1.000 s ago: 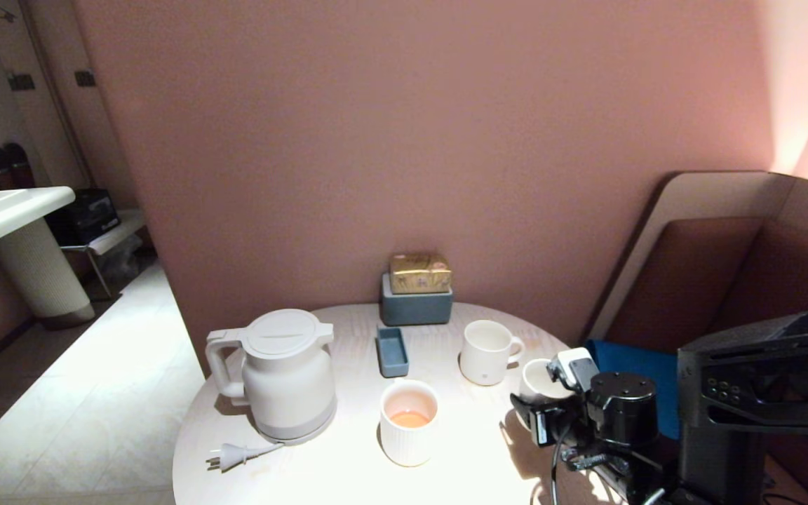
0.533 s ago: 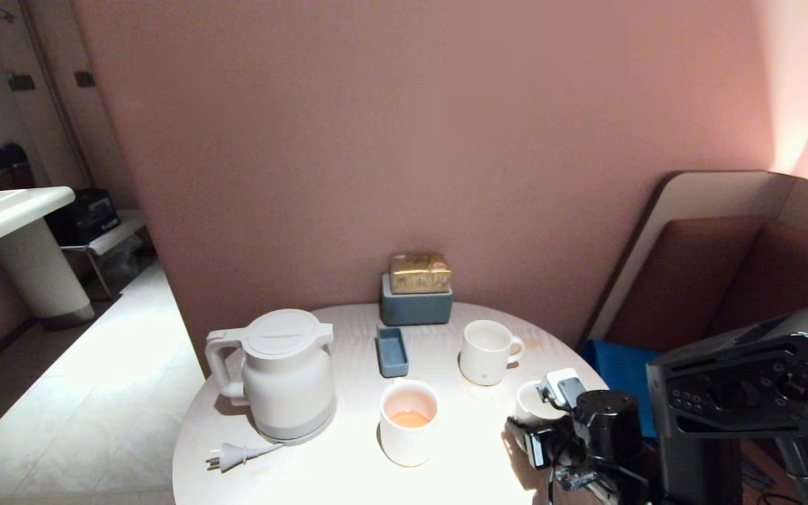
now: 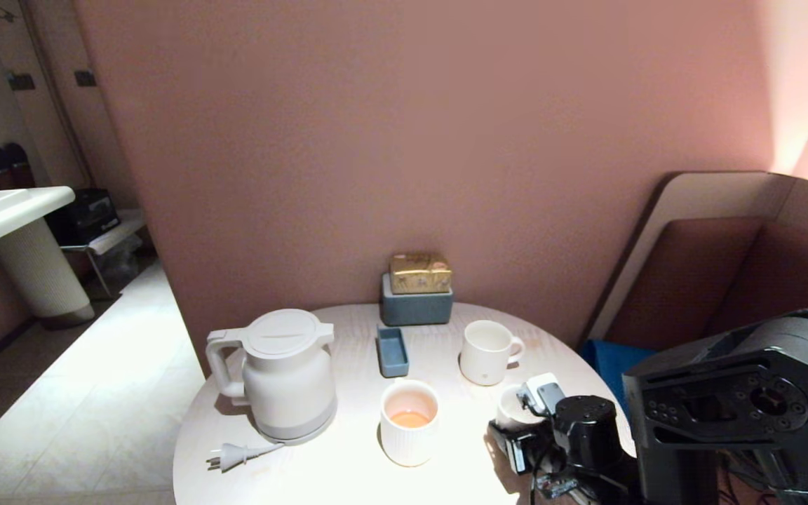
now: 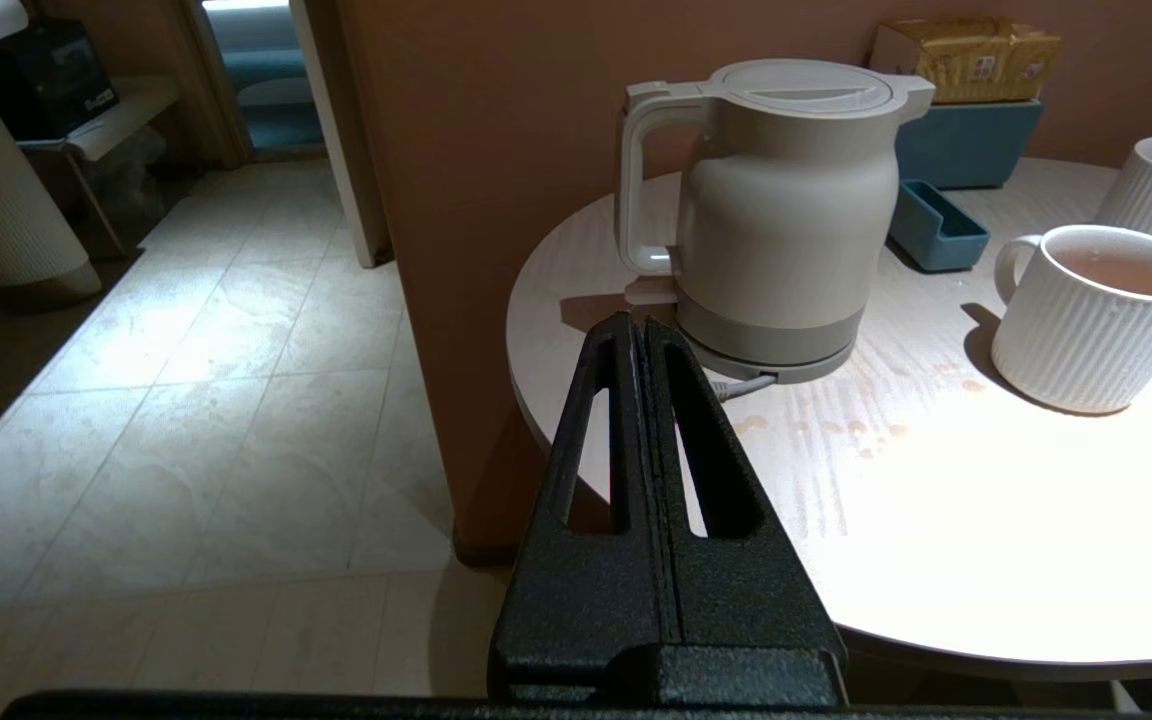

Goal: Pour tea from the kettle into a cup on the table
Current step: Put the cup down on the table

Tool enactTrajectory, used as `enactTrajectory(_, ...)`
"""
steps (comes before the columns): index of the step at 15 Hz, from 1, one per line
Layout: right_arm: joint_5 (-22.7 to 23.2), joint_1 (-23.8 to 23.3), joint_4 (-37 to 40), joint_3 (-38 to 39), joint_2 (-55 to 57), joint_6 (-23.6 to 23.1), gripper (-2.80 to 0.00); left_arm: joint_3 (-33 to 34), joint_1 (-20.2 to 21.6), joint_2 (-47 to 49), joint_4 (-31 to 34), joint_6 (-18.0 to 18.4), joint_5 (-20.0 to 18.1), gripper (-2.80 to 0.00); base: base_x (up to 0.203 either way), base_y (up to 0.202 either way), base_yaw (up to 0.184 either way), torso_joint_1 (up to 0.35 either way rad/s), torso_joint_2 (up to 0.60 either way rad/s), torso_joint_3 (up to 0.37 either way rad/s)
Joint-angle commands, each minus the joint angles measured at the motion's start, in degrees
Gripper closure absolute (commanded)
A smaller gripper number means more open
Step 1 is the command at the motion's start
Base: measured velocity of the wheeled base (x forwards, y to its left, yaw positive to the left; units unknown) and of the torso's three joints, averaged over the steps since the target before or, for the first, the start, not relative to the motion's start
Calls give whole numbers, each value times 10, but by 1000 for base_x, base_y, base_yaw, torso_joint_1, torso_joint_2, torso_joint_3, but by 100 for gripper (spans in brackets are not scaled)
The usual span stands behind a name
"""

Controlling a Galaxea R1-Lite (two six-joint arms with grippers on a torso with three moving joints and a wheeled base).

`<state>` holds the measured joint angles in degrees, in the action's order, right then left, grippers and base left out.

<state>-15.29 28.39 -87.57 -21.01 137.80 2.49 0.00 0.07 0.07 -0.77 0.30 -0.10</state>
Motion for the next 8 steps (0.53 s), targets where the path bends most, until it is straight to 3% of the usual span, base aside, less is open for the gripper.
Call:
enactTrajectory(1,-7,1,-22,-5,11,0,0,0,0,0,0,0,0,0,0,0,0,0,0,0)
enactTrajectory(8,-7,1,-22,-4,9,0,0,0,0,0,0,0,0,0,0,0,0,0,0,0)
